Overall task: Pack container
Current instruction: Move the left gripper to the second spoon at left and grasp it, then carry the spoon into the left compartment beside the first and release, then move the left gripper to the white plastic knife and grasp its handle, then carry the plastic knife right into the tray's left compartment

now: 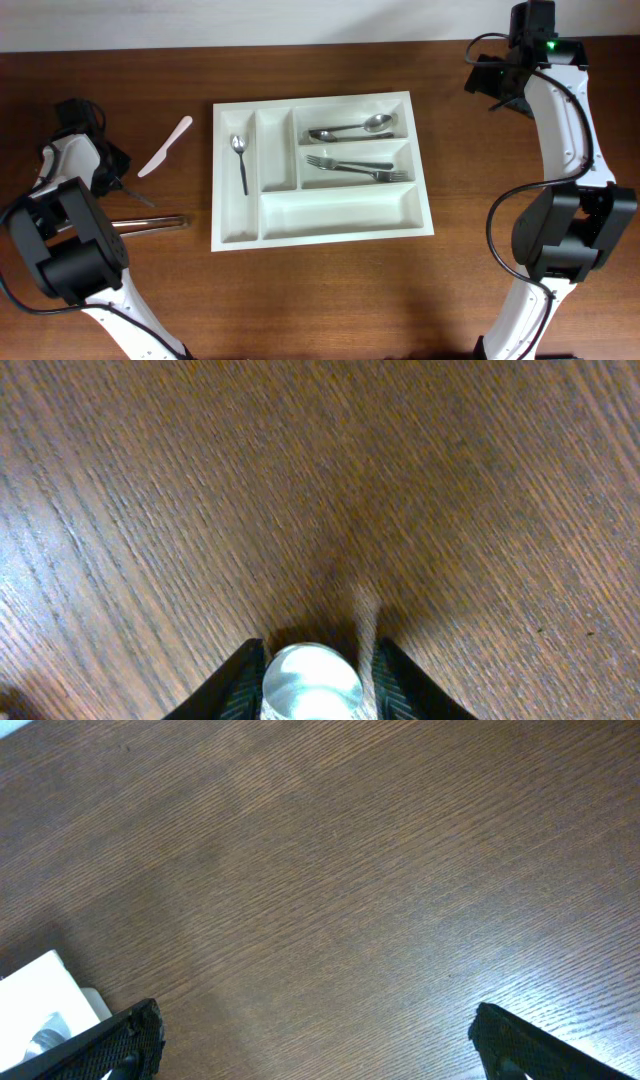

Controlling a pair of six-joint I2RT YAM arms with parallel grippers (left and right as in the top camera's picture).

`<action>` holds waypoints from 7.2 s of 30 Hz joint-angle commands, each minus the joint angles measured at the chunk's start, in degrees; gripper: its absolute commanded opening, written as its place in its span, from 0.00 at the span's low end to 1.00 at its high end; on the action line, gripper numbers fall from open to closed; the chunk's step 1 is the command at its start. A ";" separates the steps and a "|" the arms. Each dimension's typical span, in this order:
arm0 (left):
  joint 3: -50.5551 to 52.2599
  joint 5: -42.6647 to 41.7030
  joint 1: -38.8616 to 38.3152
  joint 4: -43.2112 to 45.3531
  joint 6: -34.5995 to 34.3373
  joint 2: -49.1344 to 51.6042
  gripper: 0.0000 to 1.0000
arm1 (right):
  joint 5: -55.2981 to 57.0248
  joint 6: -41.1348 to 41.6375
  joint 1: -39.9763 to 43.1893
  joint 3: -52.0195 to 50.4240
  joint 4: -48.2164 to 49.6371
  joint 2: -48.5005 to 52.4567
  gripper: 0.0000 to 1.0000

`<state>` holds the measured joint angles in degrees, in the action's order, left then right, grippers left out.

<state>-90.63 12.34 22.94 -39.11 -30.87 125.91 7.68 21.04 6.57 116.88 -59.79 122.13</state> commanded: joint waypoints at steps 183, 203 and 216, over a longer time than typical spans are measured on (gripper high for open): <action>-38.71 -17.31 -10.54 -26.69 58.58 26.29 0.21 | 0.52 0.68 -0.15 -0.26 0.17 0.50 0.99; -45.16 -17.44 -10.58 -29.68 54.05 26.21 0.02 | 0.52 0.68 -0.15 -0.26 0.17 0.50 0.99; -64.76 -17.42 -10.69 -38.47 47.82 26.21 0.02 | 0.52 0.68 -0.15 -0.26 0.17 0.50 0.99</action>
<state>-153.10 -4.89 12.32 -76.58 19.77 152.35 7.68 21.02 6.57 116.88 -59.79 122.13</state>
